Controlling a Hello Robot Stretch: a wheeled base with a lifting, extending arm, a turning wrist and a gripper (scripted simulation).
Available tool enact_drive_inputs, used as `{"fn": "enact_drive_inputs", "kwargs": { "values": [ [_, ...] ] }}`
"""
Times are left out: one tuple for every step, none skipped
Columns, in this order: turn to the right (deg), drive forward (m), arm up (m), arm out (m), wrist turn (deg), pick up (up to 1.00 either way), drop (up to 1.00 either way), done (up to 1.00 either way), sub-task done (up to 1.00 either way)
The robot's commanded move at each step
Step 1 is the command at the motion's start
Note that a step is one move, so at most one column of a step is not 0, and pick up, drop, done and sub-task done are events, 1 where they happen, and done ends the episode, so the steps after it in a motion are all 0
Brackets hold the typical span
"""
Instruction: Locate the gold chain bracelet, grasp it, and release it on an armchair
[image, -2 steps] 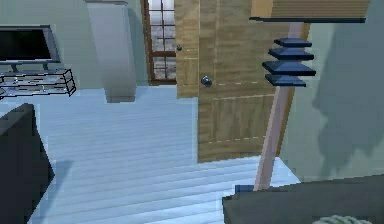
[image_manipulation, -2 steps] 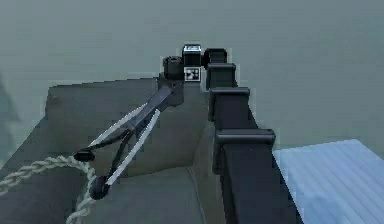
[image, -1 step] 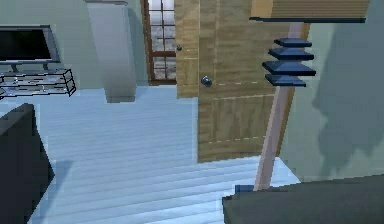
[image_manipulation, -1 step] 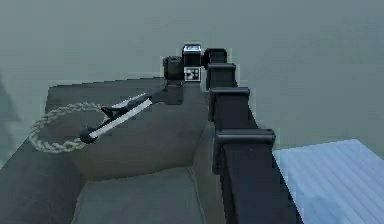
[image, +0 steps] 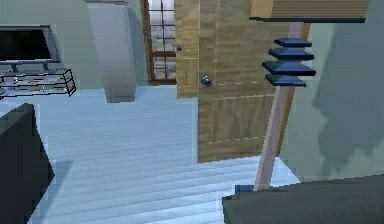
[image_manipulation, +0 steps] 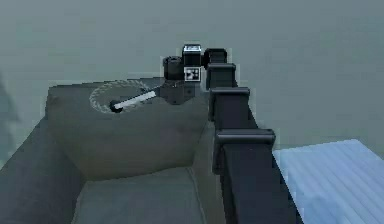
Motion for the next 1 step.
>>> {"fn": "enact_drive_inputs", "kwargs": {
  "values": [
    [0.0,0.00,-0.30,0.00,0.0,0.00,0.00,0.00,0.00]
  ]
}}
